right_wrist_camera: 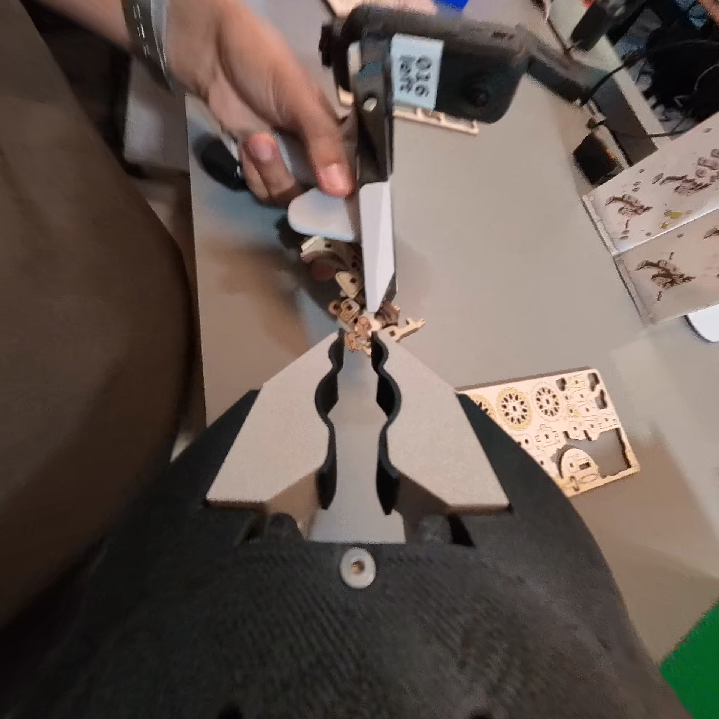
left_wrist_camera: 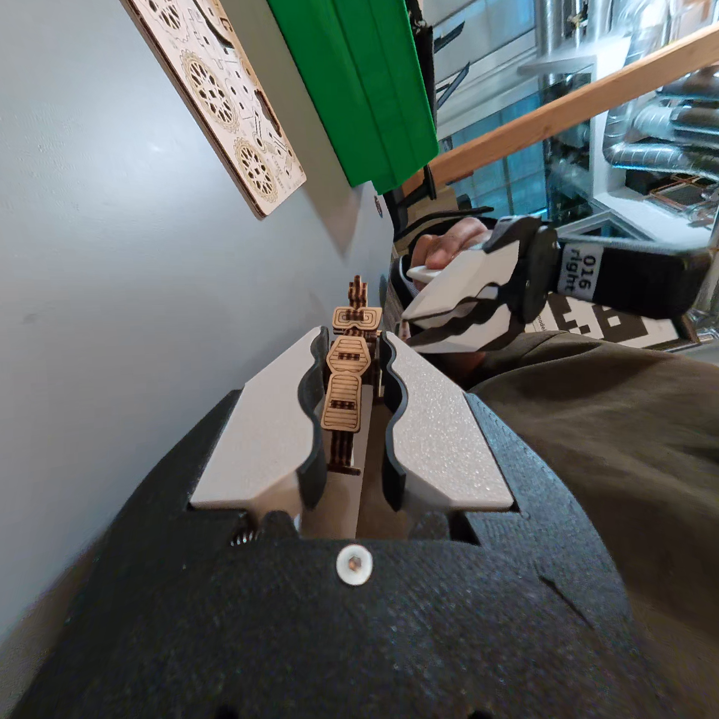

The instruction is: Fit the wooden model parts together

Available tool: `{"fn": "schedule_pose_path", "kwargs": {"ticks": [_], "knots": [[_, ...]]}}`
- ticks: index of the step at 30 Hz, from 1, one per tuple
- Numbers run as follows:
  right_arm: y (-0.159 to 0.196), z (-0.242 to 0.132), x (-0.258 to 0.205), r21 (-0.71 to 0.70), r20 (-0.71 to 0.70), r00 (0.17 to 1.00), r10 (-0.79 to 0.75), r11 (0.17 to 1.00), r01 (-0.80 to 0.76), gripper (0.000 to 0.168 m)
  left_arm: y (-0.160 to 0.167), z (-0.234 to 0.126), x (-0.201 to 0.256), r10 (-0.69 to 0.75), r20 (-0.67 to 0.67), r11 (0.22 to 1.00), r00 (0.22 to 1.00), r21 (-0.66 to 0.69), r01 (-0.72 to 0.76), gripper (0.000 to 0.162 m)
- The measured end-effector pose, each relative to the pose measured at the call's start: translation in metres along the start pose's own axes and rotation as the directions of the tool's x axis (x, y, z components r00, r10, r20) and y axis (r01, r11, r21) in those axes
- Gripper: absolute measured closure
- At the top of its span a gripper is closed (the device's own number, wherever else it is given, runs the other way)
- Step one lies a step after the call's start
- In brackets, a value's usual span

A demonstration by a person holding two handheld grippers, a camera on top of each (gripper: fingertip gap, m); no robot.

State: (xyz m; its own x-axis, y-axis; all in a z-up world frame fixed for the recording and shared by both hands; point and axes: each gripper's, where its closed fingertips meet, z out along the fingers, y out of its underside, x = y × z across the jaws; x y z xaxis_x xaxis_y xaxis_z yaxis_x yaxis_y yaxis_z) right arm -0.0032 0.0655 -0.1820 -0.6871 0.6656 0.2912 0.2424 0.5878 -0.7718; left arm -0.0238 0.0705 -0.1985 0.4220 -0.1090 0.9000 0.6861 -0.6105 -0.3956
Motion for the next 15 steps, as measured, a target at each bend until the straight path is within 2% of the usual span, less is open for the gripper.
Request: {"fn": "schedule_pose_path", "kwargs": {"ticks": [5,11,15], "knots": [[0.010,0.009,-0.007,-0.114,-0.031,0.990,-0.140,0.984,0.136,0.156,0.003,0.001,0.000,-0.002,-0.003,1.000,1.000,-0.018,0.002,0.138],[0.015,0.010,-0.014,-0.131,0.014,0.991,-0.131,0.983,0.132,0.156,0.013,0.005,-0.001,0.100,0.048,0.991,0.994,-0.092,-0.096,0.137],[0.010,0.009,-0.016,-0.105,0.026,0.992,-0.125,0.986,0.127,0.156,0.014,0.005,-0.002,0.115,0.056,0.989,0.992,-0.101,-0.109,0.138]]}}
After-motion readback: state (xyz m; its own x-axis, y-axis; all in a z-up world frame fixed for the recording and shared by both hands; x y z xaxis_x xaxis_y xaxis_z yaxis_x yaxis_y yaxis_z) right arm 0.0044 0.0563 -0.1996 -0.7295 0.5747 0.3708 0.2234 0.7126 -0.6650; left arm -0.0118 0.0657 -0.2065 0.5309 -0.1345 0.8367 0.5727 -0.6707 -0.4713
